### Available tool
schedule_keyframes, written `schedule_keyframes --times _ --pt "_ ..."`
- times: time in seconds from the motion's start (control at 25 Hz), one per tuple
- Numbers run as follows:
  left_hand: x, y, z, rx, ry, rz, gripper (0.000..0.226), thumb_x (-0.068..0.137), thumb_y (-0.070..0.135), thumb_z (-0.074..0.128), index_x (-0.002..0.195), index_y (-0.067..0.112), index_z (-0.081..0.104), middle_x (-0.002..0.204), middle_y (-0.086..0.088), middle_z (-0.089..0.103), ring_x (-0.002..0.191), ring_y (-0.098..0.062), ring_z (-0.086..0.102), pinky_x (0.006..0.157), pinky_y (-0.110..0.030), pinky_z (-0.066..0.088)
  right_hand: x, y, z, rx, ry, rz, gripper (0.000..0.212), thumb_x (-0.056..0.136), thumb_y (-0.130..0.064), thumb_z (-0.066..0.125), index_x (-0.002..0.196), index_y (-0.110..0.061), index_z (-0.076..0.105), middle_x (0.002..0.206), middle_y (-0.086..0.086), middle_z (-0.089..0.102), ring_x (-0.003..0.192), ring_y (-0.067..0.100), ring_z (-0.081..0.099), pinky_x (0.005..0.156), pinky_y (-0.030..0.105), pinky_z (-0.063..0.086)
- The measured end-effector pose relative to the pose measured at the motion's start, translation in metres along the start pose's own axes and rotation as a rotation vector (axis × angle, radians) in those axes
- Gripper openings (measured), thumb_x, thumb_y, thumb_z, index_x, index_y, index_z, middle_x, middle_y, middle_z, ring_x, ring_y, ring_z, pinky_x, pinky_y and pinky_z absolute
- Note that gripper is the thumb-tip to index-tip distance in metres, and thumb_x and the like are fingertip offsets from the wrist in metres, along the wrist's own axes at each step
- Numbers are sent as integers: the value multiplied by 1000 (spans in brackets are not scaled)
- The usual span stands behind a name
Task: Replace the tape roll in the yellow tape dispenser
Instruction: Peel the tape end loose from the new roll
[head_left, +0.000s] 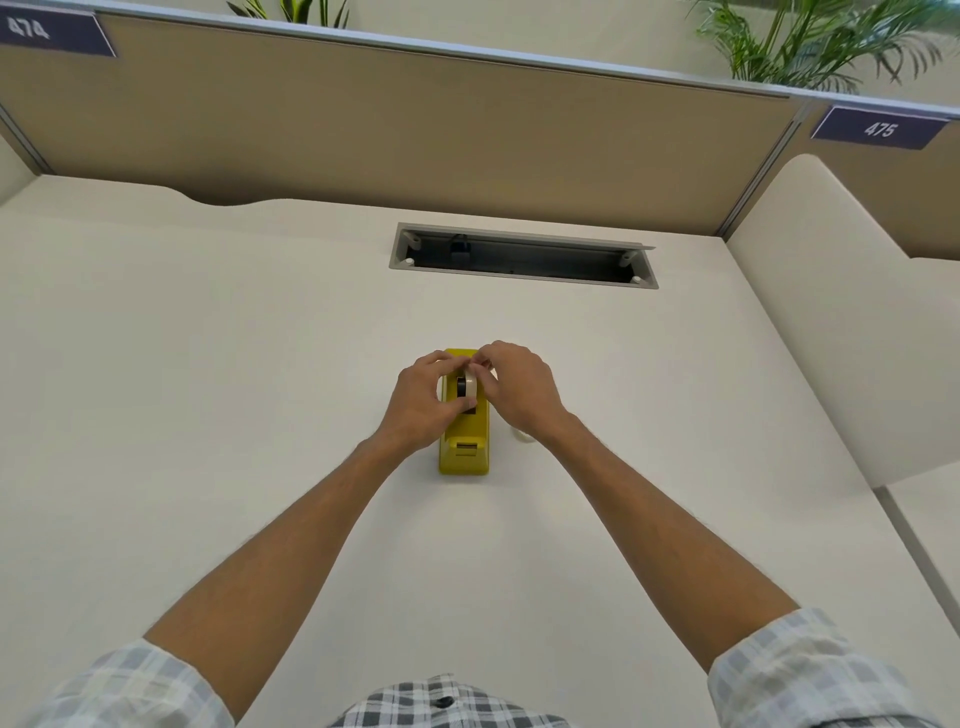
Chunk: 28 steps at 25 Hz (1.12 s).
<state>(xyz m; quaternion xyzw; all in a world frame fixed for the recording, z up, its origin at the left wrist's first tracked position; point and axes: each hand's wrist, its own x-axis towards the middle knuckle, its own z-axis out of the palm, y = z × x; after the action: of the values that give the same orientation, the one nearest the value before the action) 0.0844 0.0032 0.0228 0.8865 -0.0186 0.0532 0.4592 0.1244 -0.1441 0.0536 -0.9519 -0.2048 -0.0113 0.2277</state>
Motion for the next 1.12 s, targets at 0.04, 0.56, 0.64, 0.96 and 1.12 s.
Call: schedule_keyframes --times 0.04,0.56,0.64,0.96,1.12 --pt "-1 0 0 1 3 -2 52 76 21 78 125 25 62 120 3 60 108 -9 50 88 -19 37 -2 0 0 7 3 3 21 98 -26 49 100 -14 66 98 2 67 88 20 60 72 36 50" --pt "-9 1 1 26 39 -22 45 77 31 78 120 25 65 139 -3 52 122 -23 52 94 -30 42 -10 8 5 224 76 29 17 92 -27 58 98 -17 70 95 -3 73 89 12 64 76 28 51" --pt "-9 1 1 23 42 -23 45 77 31 78 119 25 66 139 -3 52 123 -23 51 95 -29 41 -11 9 6 239 81 38 16 90 -26 60 100 -20 71 96 -5 73 90 11 64 78 27 50" --pt "-10 2 -1 8 17 47 40 77 25 78 114 17 66 131 -6 55 116 -26 57 97 -47 49 -22 7 6 196 91 31 21 93 -33 58 105 -22 72 106 -7 73 98 12 64 82 32 51" --pt "-12 2 -1 56 11 79 38 79 24 76 114 16 65 133 -7 56 120 -27 55 99 -49 46 -26 7 8 102 111 -33 22 95 -32 55 107 -23 70 106 -4 71 96 16 63 76 33 50"
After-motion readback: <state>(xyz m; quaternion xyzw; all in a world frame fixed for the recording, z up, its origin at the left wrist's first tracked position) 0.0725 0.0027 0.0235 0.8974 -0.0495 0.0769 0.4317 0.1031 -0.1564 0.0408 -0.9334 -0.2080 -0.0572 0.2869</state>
